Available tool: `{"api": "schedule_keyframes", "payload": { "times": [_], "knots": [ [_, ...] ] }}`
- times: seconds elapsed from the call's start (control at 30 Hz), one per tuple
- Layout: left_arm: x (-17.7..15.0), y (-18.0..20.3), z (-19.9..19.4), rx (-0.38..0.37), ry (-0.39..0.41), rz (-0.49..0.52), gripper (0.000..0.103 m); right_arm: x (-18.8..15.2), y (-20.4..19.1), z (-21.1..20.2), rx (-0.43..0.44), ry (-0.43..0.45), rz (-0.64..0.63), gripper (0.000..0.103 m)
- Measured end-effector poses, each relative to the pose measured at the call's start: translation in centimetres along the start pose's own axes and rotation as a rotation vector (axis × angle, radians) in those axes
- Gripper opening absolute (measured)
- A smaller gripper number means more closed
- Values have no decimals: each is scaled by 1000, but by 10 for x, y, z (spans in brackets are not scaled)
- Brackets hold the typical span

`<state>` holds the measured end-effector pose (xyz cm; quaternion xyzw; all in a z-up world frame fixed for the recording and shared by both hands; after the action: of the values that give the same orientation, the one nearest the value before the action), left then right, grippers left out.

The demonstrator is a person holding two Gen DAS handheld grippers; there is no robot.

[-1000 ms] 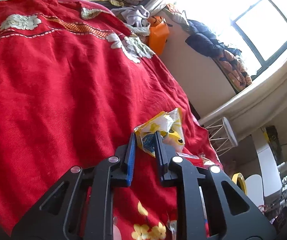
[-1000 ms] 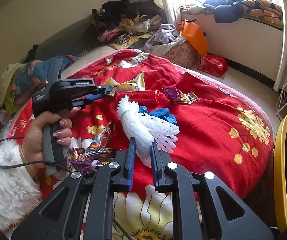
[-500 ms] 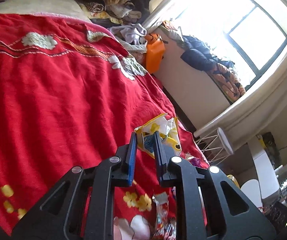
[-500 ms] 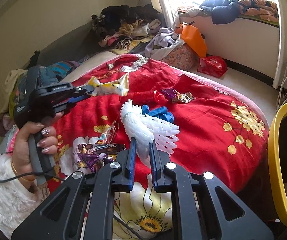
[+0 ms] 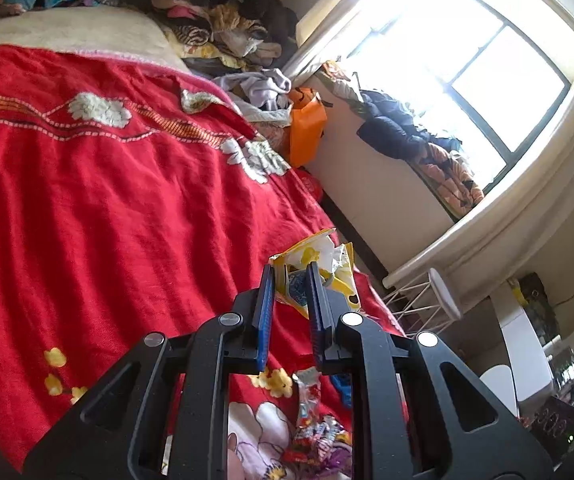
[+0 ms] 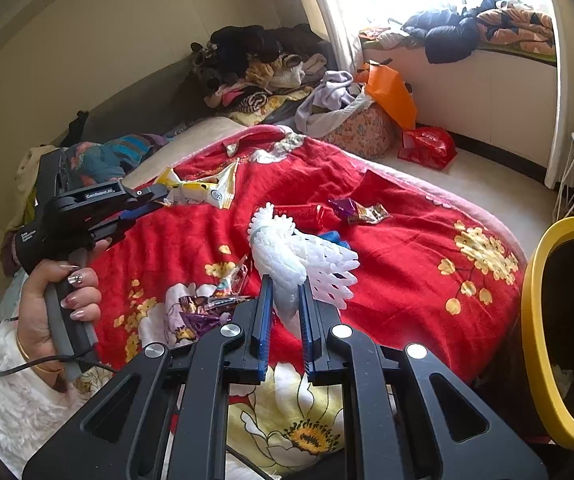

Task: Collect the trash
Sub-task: 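Carry the yellow wrapper and white foam sleeve with both tools over the bin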

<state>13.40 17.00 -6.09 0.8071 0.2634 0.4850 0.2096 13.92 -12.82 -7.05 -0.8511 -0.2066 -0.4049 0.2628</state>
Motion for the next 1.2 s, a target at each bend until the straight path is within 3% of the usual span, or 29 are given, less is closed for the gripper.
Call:
{"api": "schedule_keyframes", "payload": {
  "times": [0.6,1.2],
  "knots": [
    [1,47,-20,-96,18,66,11,14,9,-34,-35,88,5,12],
    [-19,98,-16,-188,-39,145,11,19,44,-72,-123,178,80,13]
  ]
}}
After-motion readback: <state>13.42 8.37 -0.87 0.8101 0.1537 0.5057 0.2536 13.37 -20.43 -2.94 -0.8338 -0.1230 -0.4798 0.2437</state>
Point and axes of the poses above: each gripper's, at about its wrist camera, not at the fingertips, and z roughly the way its jaws point, y to its right, x to its top, the point moved 1 cm from there along z, roughly the way its jaws point, and after that the axes turned 4 degrees about y, right-handed, at the moved point
